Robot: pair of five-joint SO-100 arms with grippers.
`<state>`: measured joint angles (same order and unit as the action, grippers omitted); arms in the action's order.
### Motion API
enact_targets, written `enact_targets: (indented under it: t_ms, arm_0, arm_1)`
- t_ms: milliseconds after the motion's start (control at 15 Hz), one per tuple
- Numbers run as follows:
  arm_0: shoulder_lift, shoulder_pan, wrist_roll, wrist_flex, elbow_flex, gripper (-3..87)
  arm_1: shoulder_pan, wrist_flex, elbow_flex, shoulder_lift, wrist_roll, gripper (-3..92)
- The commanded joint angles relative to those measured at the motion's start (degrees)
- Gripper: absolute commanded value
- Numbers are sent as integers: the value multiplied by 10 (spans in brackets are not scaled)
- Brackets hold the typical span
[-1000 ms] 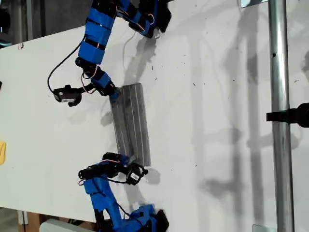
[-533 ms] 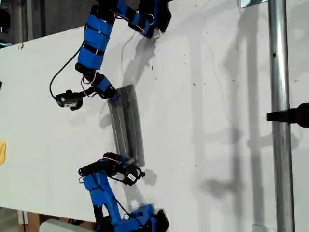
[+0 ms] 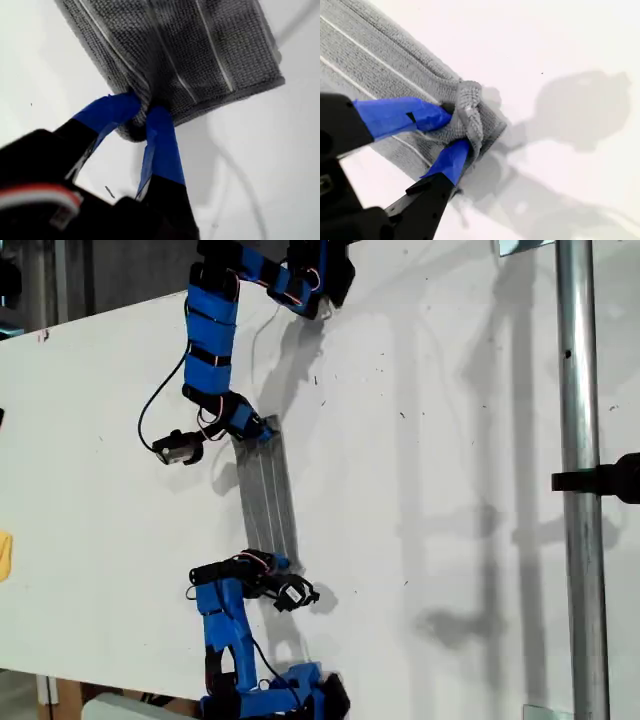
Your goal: Grasp corners of a towel and fold twice.
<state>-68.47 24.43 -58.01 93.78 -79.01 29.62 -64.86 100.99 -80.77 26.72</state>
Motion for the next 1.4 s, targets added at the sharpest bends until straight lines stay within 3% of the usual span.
enact_targets:
  t_ms: [0,267,467,733,867,933,1000,1067,1200,1333]
  arm_0:
    - [-47,13,-3,23,-11,263]
    - [-294,43,-47,27,-151,247]
    - [-533,-11,-104,24,-281,213]
    - [-827,-167,-222,-11,-470,184]
    - [-999,-268,-299,-64,-589,139]
    - [-1129,-301,-307,-110,-672,71]
    - [-1260,-328,-329,-116,-756,35]
    - [-1301,-344,-309,-132,-785,-26]
    - [-1296,-338,-304,-129,-783,-26]
    - [-1305,-328,-325,-171,-835,-26]
  arm_1:
    - [43,-33,-4,-11,4,356]
    - [103,-75,76,-166,42,402]
    - [173,-94,248,-416,127,411]
    - [112,-106,340,-607,232,400]
    - [73,-131,379,-675,307,424]
    - [62,-145,406,-728,336,432]
    - [47,-157,416,-769,352,432]
    - [45,-162,417,-782,352,428]
    - [48,-165,417,-771,361,434]
    - [52,-163,414,-766,359,438]
